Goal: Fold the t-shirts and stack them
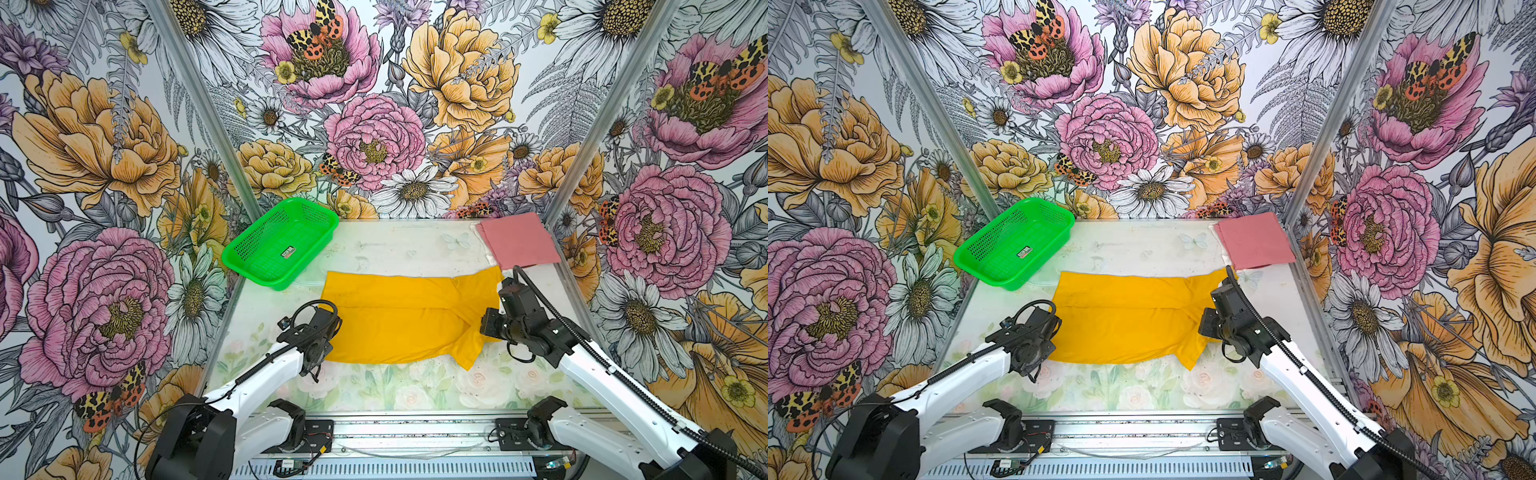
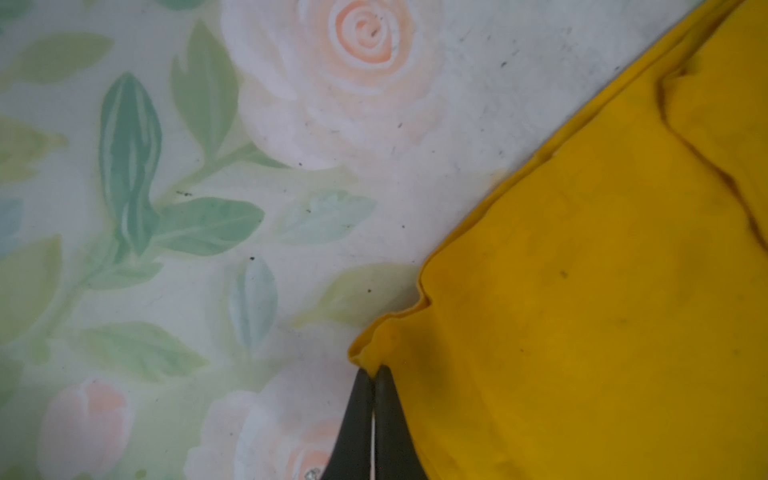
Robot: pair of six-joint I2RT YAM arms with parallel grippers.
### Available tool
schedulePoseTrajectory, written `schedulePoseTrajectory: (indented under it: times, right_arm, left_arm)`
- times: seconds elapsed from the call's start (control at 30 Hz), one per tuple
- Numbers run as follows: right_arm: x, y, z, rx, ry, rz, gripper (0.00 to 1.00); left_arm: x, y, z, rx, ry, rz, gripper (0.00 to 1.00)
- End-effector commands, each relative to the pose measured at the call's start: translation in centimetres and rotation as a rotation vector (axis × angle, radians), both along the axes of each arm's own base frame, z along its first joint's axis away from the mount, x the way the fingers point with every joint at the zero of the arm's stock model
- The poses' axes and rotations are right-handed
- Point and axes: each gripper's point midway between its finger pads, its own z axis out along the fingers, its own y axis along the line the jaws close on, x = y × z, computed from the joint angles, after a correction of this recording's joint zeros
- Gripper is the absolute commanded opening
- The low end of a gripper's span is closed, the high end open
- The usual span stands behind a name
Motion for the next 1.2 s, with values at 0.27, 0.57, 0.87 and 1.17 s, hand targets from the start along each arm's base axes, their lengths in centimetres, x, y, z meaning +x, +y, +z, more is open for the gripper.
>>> schedulePoseTrajectory:
  times: [0.27, 0.57, 0.87, 1.17]
  right_arm:
    - [2.7, -0.7, 2.9, 0.020, -0.066, -0.014, 0.00]
    - [6.1, -2.9, 2.0, -0.007, -0.026, -0.092, 0.00]
    - [7.9, -4.6, 0.1, -0.002, 0.012, -0.167, 0.00]
    - [9.4, -5.5, -0.2, 0.008, -0.002, -0.207, 0.00]
  left_arm:
    - [7.1, -1.1, 5.1, -0.047, -0.166, -0.135, 0.00]
    - [13.6, -2.5, 3.6, -0.120, -0.160, -0.248, 0.00]
    - [18.3, -3.5, 1.9, -0.133, -0.161, -0.284, 0.00]
    - [19.0, -2.4, 3.0, -0.123, -0.191, -0.249, 0.00]
